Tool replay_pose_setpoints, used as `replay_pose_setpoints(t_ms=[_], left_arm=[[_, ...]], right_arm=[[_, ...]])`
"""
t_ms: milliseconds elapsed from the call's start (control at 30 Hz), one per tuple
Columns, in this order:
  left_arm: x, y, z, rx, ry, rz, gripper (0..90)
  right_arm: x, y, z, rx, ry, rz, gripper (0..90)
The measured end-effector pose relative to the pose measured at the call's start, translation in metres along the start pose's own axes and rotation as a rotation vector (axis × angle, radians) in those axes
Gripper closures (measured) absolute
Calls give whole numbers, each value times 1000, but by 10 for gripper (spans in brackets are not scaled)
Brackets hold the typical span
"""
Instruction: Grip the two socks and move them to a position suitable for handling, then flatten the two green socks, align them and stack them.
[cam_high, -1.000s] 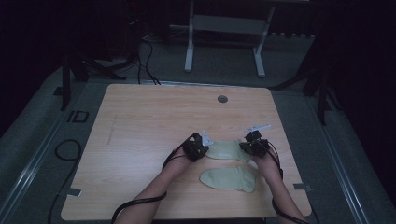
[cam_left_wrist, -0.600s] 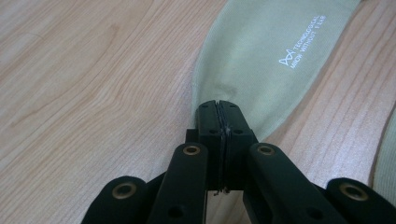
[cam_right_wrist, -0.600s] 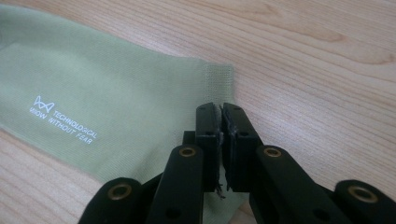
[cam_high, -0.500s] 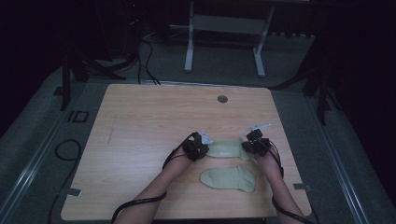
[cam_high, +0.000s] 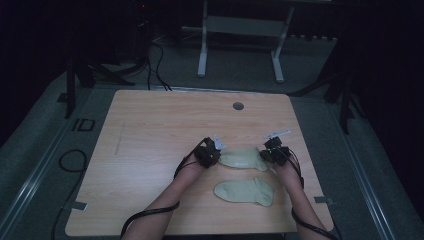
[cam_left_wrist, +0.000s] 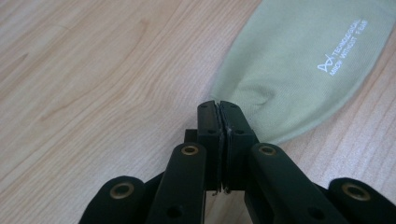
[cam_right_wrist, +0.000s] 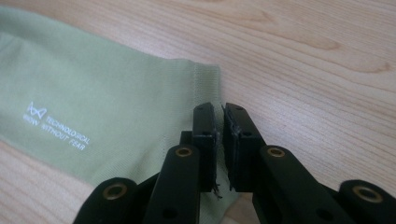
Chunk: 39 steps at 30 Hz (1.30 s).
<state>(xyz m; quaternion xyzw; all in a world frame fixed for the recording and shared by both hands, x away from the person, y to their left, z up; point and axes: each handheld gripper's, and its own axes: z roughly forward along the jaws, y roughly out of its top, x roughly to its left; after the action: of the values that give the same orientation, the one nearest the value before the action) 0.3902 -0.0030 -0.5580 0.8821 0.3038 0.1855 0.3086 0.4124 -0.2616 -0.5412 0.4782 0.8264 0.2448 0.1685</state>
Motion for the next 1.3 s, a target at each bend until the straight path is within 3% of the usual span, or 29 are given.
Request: replay_pose_setpoints(t_ms=[300, 400, 467, 600, 667, 733, 800, 867, 967, 1100, 1133, 1300], left_arm=[[5, 3, 3, 4, -3, -21, 871], [7, 4, -1, 2, -41, -32, 806], [10, 5, -8, -18, -96, -60, 718], [10, 6, -22, -47, -104, -73, 542], [8, 6, -29, -38, -117, -63, 462], [6, 5, -34, -28, -139, -51, 450], [2, 3, -38, -12, -134, -43, 390], [-1, 0, -42, -4, -140, -44, 390], [-7, -6, -49, 13, -132, -42, 389], [-11, -12, -59, 18, -140, -60, 375], [-15, -15, -66, 10, -130, -44, 374], [-30, -22, -77, 9, -149, -39, 365]], right_arm=[[1, 6, 3, 9, 2, -1, 828], [2, 8, 0, 2, 19, 18, 800], [4, 9, -4, -12, 33, 13, 740], [10, 8, -8, -20, 76, -7, 552], [14, 7, -10, -14, 92, -26, 479], [16, 7, -13, 9, 104, -20, 412], [18, 6, -17, 16, 120, -17, 362], [20, 5, -20, 10, 116, -21, 333], [20, 1, -27, 2, 146, -12, 280], [20, -7, -35, -17, 141, -14, 273], [22, -16, -43, -32, 145, -29, 348], [23, -38, -60, -62, 162, -30, 354]])
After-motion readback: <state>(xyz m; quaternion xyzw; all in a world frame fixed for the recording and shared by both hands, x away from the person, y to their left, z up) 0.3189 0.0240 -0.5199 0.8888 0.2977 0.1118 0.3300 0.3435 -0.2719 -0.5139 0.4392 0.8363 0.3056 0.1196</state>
